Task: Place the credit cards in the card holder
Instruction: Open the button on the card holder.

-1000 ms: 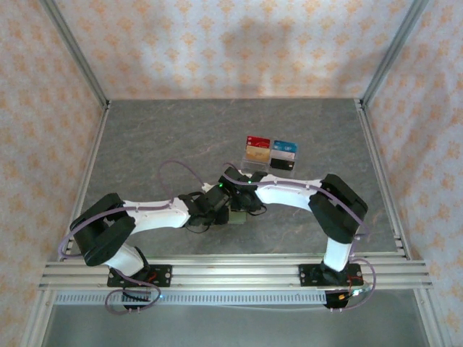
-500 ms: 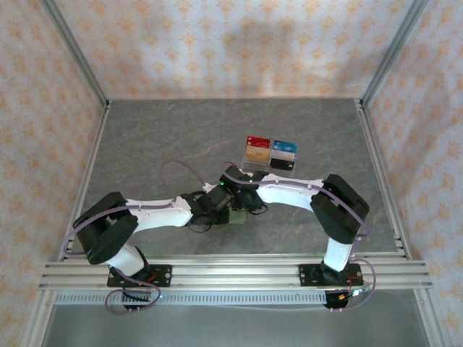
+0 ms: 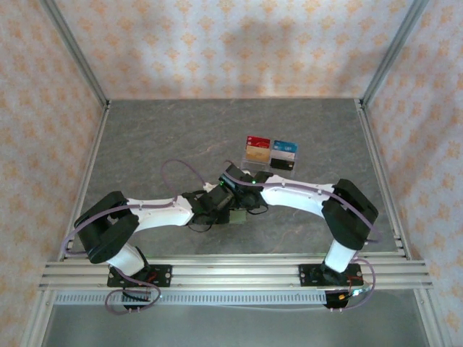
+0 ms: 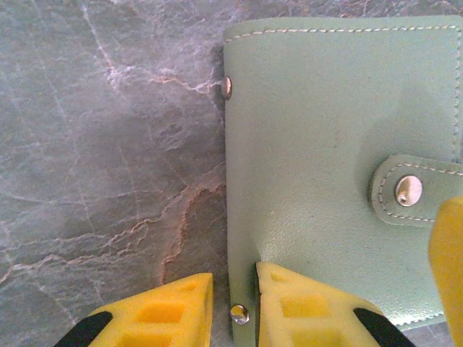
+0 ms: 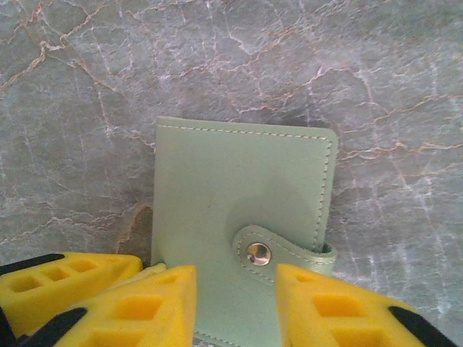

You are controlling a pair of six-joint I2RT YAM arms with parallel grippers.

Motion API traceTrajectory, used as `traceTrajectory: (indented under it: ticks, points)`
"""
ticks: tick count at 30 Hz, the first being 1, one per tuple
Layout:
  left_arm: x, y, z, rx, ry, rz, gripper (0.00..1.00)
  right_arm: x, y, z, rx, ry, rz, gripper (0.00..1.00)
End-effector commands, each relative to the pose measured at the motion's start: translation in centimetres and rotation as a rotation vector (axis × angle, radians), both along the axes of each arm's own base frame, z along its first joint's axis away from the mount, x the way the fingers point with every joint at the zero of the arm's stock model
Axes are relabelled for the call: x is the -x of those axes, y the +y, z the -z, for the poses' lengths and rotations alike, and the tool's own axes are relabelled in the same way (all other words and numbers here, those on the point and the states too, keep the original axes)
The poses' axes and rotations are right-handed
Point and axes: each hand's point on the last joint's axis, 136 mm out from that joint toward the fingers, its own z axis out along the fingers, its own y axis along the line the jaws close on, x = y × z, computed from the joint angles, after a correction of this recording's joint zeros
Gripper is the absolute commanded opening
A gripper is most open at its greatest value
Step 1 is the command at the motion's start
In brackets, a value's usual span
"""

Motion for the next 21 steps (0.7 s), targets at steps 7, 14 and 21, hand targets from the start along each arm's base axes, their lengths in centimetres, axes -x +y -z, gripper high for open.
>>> traceTrajectory:
  ticks: [7, 14, 21]
  points:
    - [0.4, 2.8, 1.6, -0.112, 0.022, -0.057, 0.21, 0.4, -2.1, 3.3, 0.171, 0.032, 0.000, 0.29]
    - [0.5, 2.8, 1.6, -0.111, 0.022, -0.056, 0.21, 0.8, -1.2, 4.6, 0.126, 0.063, -0.021, 0.36]
    - [0.4, 2.6, 1.7, -0.107, 0.026, -0.056, 0.22, 1.1, -1.2, 4.9, 0.111, 0.087, -0.048, 0.42]
